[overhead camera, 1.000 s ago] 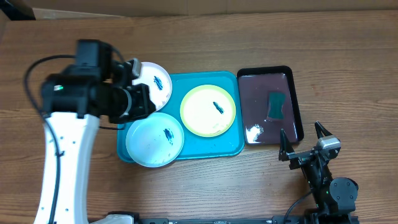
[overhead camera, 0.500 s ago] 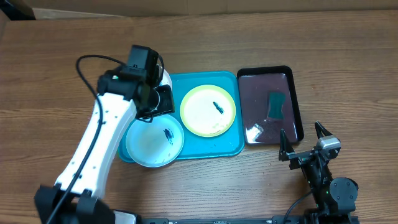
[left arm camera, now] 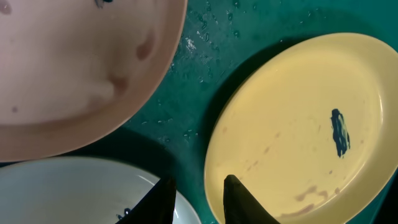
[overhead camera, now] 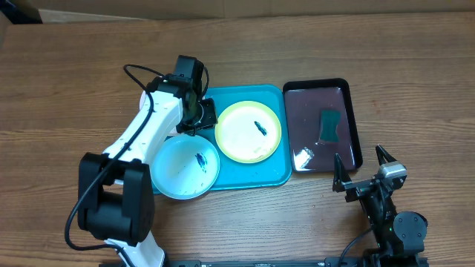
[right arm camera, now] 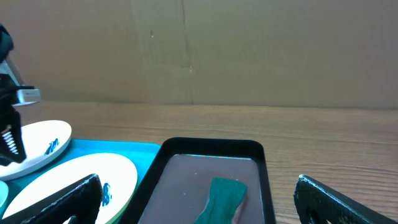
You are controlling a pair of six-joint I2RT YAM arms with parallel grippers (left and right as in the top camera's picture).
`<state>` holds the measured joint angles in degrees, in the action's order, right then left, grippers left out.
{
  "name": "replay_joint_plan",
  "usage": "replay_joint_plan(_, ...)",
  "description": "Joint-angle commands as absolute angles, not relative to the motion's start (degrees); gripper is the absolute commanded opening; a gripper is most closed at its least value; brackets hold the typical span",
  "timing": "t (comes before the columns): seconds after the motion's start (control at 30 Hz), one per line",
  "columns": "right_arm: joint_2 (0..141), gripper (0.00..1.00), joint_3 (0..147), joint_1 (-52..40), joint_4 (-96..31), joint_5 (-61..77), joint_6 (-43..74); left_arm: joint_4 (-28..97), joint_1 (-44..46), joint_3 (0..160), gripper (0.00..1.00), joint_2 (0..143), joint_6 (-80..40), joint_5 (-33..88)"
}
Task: Clean dirty plates on tray and stack at the side
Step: 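Move the left gripper over the tray to the yellow plate's left rim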
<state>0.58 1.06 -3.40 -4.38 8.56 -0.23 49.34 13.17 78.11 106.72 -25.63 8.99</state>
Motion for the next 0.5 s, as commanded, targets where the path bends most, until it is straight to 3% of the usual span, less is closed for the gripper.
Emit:
replay_joint_plan(0.0,0.16,1.0,0.47,-3.14,-4.14,8.19,-0.47,48.8,13.54,77.87,0.29,107.57,-26.2,10.41)
replay_joint_plan(0.47,0.16,1.0,0.47,-3.14,-4.16,8.19,-0.47,47.22,16.43,76.42,0.29,107.61,-24.6,9.76)
